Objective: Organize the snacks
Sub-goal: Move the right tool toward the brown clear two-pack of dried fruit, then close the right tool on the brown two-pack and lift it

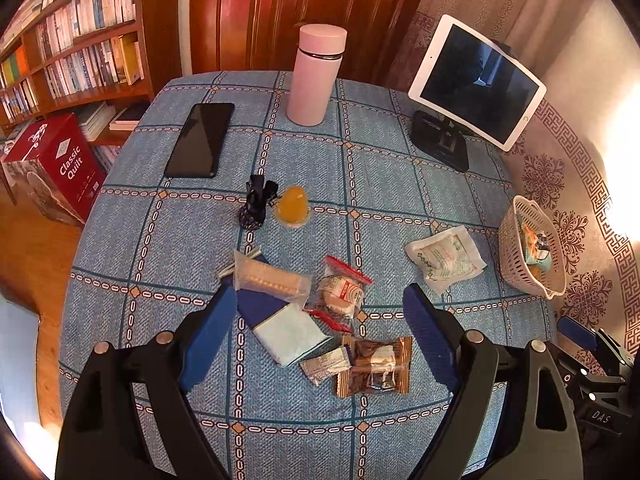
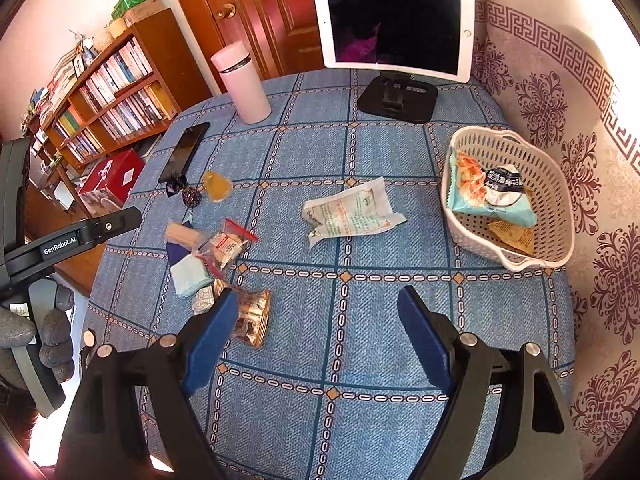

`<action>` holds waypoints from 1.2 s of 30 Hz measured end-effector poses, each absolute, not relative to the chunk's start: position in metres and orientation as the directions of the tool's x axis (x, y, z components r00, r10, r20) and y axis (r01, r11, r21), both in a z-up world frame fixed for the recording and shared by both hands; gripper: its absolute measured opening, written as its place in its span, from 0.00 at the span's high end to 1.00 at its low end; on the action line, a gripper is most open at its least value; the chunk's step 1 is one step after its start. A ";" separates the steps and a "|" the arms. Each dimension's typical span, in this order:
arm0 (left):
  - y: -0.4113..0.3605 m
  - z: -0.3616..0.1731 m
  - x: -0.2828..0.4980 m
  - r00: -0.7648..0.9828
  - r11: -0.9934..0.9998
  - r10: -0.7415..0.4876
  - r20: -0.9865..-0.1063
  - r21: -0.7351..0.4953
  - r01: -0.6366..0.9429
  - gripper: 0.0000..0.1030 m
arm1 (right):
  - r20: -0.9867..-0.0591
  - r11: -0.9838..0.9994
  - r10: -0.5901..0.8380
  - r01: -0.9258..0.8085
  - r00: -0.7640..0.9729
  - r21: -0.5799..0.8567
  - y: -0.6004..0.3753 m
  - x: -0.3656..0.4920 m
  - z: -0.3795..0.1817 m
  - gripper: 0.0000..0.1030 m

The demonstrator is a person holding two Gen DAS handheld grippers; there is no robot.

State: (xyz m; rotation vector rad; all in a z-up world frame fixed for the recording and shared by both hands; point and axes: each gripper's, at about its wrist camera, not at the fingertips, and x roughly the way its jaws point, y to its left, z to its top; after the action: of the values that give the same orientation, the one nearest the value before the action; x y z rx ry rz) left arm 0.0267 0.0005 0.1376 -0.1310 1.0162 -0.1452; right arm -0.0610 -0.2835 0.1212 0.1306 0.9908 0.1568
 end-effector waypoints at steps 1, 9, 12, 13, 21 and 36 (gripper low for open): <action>0.004 0.133 0.024 0.512 0.983 -0.177 -0.841 -0.178 0.048 0.16 | -0.829 0.980 0.199 -0.085 0.523 0.182 -0.280 -0.060 0.117 0.21; 0.032 0.100 0.004 0.467 0.979 -0.150 -0.871 -0.196 -0.050 0.16 | -0.883 0.966 0.244 -0.178 0.401 0.187 -0.249 -0.051 0.081 0.21; 0.046 0.092 -0.005 0.459 0.975 -0.134 -0.878 -0.199 -0.097 0.16 | -0.892 0.959 0.259 -0.210 0.370 0.191 -0.238 -0.045 0.072 0.21; 0.050 0.089 -0.008 0.454 0.974 -0.127 -0.882 -0.198 -0.112 0.16 | -0.895 0.957 0.263 -0.218 0.359 0.194 -0.234 -0.042 0.069 0.21; 0.076 0.071 -0.026 0.422 0.962 -0.083 -0.903 -0.184 -0.203 0.16 | -0.924 0.911 0.258 -0.389 0.283 0.136 -0.187 -0.026 0.040 0.21; 0.085 0.057 -0.030 0.383 0.957 -0.054 -0.922 -0.157 -0.245 0.16 | -0.950 0.772 0.263 -0.628 0.168 0.103 -0.129 0.017 -0.002 0.20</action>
State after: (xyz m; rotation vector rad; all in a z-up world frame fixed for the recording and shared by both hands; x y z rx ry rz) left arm -0.0297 0.0851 0.0571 -0.2877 1.1764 0.1239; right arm 0.0170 -0.1292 -0.0022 -0.3487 1.2514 0.6520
